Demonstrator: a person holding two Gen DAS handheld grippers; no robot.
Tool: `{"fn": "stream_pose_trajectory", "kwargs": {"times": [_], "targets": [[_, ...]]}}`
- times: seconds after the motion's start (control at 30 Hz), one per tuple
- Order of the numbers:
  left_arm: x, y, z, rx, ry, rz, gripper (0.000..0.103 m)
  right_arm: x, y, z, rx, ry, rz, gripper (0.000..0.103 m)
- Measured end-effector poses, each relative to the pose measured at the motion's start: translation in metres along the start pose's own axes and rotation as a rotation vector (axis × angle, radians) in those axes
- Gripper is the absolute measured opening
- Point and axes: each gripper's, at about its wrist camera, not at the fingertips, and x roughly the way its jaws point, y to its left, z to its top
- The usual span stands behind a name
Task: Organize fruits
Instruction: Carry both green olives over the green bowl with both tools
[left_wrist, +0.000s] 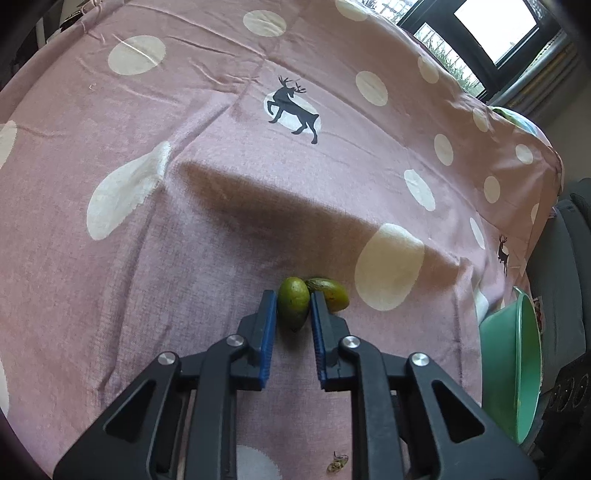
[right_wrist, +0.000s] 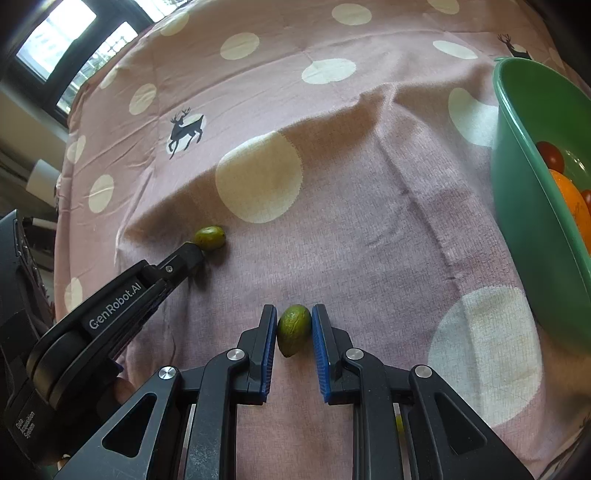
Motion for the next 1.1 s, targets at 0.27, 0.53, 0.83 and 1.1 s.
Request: {"fn": "stream_pose_trajectory", "kwargs": {"times": [0.27, 0.53, 0.83, 1.1], "targets": [[-0.011, -0.004, -0.005, 0.015, -0.021, 0.005, 0.018, -0.004, -0.002, 0.0, 0.007, -0.008, 0.006, 0.021], [-0.033, -0.019, -0.014, 0.056, -0.073, -0.014, 0.018, -0.016, -0.006, 0.001, 0.017, -0.043, 0.035, 0.021], [-0.06, -0.04, -0.024, 0.112, -0.139, -0.029, 0.018, -0.033, -0.015, 0.001, 0.038, -0.101, 0.049, 0.021], [-0.082, -0.062, -0.035, 0.174, -0.192, -0.073, 0.018, -0.057, -0.022, -0.001, 0.049, -0.177, 0.055, 0.021]]}}
